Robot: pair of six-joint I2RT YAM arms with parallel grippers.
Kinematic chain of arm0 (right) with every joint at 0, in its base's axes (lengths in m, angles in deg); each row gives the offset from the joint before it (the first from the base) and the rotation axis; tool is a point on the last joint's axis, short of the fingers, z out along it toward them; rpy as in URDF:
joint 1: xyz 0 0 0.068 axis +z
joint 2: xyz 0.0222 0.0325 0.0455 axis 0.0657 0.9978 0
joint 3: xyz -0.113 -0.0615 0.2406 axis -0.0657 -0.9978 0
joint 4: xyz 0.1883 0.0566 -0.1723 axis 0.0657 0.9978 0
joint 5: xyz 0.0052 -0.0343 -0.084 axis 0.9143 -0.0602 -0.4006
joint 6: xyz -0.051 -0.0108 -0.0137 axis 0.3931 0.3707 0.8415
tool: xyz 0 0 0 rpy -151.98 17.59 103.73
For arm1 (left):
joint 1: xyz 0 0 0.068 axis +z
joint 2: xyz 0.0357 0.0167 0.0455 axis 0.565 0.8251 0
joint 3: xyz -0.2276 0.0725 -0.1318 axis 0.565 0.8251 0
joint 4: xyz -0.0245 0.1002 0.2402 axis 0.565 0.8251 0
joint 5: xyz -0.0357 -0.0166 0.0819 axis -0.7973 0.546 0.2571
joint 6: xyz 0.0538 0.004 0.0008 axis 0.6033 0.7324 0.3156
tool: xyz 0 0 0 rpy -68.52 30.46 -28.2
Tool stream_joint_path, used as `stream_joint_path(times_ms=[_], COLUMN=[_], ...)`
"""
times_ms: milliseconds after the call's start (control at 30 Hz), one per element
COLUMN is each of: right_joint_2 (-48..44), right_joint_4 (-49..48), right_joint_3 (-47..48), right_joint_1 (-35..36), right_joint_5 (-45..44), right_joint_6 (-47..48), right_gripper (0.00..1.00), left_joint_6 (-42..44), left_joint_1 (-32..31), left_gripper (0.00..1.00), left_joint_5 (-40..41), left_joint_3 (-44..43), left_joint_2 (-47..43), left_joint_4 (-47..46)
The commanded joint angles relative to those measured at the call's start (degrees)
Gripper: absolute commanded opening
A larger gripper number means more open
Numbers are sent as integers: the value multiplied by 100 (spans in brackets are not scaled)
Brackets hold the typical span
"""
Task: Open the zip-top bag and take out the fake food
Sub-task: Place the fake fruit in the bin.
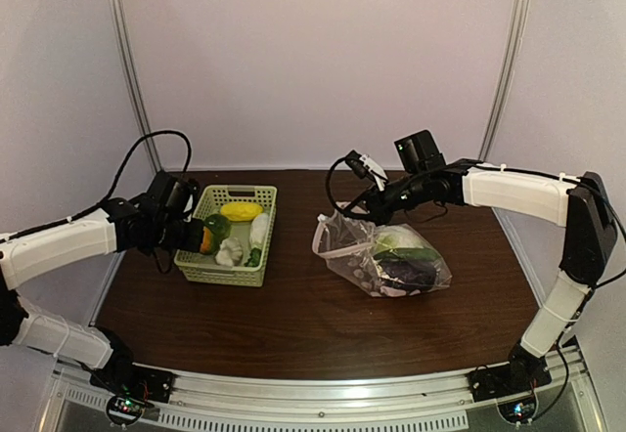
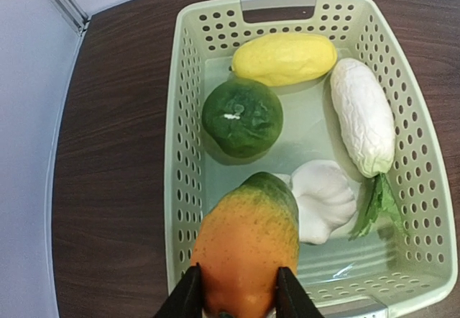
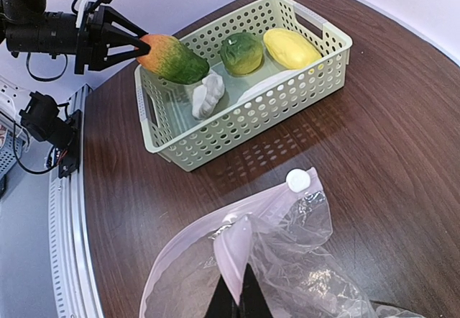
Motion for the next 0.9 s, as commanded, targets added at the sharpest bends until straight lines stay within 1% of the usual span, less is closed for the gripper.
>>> stream_joint_path(times_ms=[0,167,300,400,467,667,867], right_joint_2=[21,21,16,24,47,80,84], right_joint_4=[5,10,20,19,16,30,41], right_joint_3=[-36,-37,-45,-45,-46,-39,-28], right_joint_1=[-29,-25,-29,-29,-29,-29,-25], right_joint_5=[113,122,155,182,197,243,257], right_joint_6=[13,23,8,1,1,4,14], right_gripper=[0,0,0,0,0,0,0], left_joint_6=[72,221,238,225,243,201,56], left_joint_1=[169,325,370,371,371,371,371], left_gripper=[20,20,22,29,37,43,60], left_joint_5=[206,251,357,279,220,204,91], left_joint_3=[29,158,242,348,370,384,289], left_joint_2=[240,425,585,613,661,712,722], left_joint_4=[-20,-499,-687,-843,-856,-765,-517])
